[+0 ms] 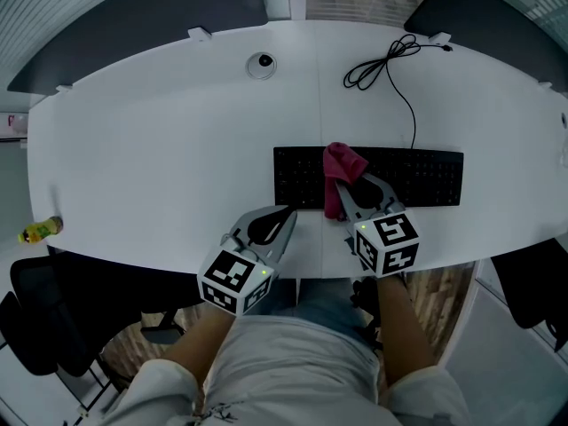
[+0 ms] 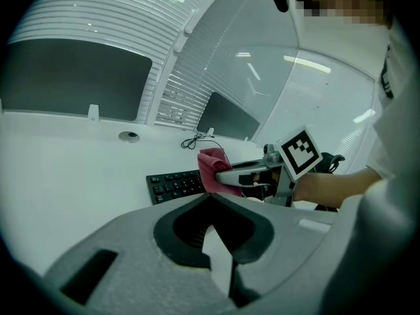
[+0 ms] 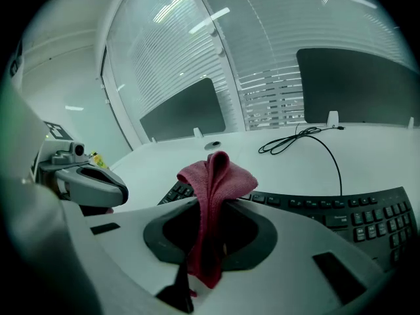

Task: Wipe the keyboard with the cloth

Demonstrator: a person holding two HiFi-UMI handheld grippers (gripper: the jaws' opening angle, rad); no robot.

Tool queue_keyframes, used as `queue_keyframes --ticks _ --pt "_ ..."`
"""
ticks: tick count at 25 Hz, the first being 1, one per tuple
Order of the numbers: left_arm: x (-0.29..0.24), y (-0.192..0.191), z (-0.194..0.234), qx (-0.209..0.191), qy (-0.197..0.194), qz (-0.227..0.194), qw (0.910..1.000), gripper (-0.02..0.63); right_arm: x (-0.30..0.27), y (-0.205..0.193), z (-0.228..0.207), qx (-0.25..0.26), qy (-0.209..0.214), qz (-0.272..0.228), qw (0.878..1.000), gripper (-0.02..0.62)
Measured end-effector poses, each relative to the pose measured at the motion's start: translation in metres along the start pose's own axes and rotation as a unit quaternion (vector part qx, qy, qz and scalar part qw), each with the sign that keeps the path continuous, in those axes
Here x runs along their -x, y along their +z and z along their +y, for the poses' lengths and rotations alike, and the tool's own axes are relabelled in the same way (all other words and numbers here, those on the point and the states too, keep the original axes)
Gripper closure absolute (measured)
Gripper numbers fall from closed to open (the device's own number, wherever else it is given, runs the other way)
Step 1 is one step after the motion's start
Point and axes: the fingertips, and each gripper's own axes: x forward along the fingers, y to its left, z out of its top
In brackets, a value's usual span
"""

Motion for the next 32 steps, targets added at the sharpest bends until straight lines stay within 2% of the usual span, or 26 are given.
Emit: queue_keyframes --ticks 32 --pt "-0.067 0.004 -0.068 -0.014 -0.017 0.013 0.9997 0.595 0.074 -0.024 -0.119 -0.034 -0.056 -0.013 0.998 0.532"
